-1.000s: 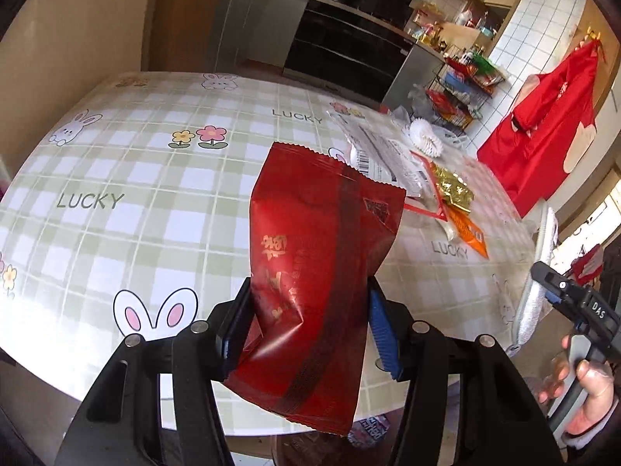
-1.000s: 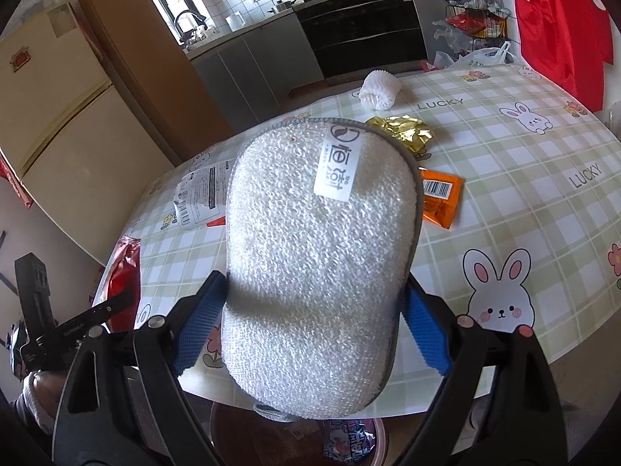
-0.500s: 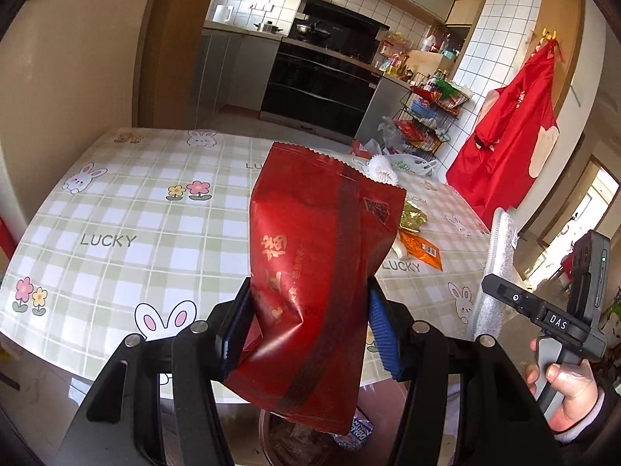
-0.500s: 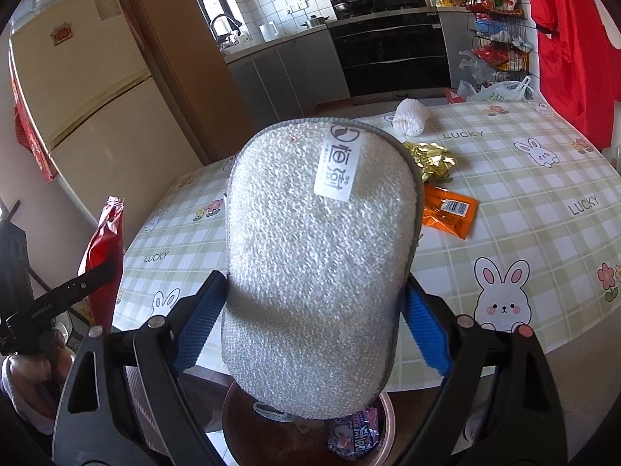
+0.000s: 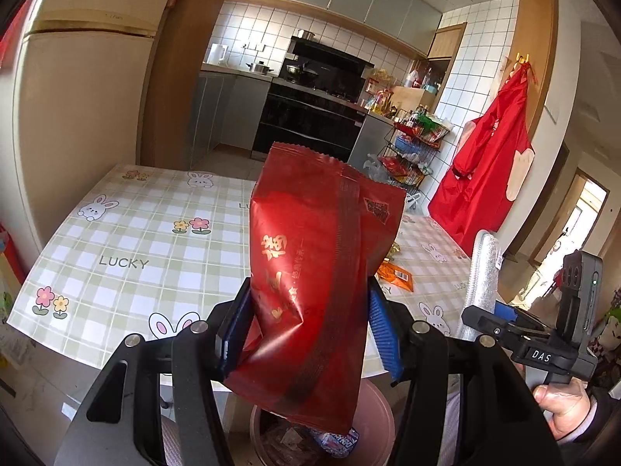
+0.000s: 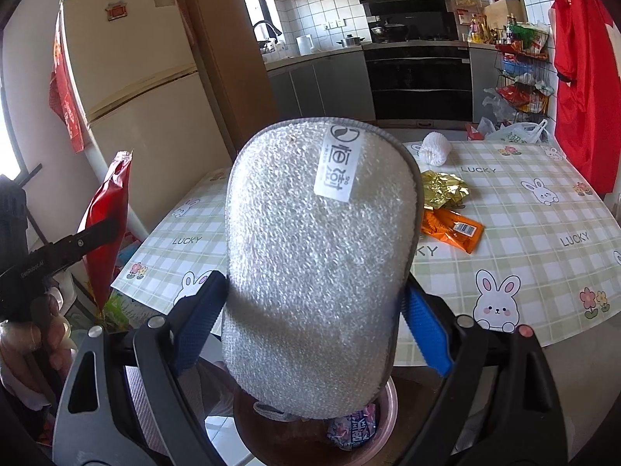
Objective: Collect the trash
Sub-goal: 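Drop the sponge into the bin with the right tool while the left tool carries the red packet, then lower the red packet over the bin and open the left tool, then reach the left tool to the white printed paper packaging and grasp it, then grasp the white plastic fork with the right tool while the left tool holds the paper, then drop the fork into the bin with the right tool while the left tool carries the paper, then lower the white paper over the bin and open the left tool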
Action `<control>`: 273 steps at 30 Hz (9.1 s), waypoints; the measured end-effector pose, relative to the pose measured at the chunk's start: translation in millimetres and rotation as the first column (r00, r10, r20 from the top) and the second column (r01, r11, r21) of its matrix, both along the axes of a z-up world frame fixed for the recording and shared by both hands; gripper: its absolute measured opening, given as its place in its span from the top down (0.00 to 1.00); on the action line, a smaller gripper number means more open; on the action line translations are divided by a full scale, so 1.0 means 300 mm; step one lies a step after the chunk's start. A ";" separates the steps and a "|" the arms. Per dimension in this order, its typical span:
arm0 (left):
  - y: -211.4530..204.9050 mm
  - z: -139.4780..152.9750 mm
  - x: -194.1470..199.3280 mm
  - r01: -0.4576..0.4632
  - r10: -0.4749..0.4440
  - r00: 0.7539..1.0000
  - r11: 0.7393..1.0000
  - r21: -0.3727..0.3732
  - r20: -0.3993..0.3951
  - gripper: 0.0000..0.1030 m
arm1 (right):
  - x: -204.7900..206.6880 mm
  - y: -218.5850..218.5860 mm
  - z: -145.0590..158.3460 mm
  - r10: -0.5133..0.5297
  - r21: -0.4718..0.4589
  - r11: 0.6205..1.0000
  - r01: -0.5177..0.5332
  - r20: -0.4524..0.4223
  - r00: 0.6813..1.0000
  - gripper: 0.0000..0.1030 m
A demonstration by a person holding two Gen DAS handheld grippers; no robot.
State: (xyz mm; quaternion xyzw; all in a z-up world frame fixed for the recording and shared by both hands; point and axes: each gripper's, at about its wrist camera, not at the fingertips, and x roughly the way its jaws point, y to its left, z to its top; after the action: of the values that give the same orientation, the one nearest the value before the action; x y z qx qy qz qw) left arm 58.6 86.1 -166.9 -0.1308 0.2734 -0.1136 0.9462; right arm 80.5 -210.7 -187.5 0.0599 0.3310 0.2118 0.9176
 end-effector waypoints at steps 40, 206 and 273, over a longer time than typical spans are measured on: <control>-0.239 -0.102 -0.026 0.229 -0.223 0.969 0.973 0.044 -0.104 0.46 | -0.030 -0.171 -0.005 -0.198 0.077 0.978 0.194 0.047 0.979 0.06; 0.106 0.126 -0.007 -0.088 0.098 0.992 0.990 -0.111 0.085 0.86 | -0.004 -0.033 -0.008 0.185 -0.017 0.982 -0.186 -0.054 0.981 0.76; -0.167 0.019 0.018 0.184 -0.187 0.982 0.979 -0.090 -0.023 0.44 | -0.018 -0.209 0.051 -0.066 0.029 0.997 0.065 0.015 0.998 0.06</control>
State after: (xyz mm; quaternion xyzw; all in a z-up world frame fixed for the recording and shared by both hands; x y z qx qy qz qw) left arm 63.8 36.1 -161.2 -0.1475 0.2941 -0.2110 0.9204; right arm 75.0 -273.2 -172.2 0.0821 0.3186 0.1867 0.9257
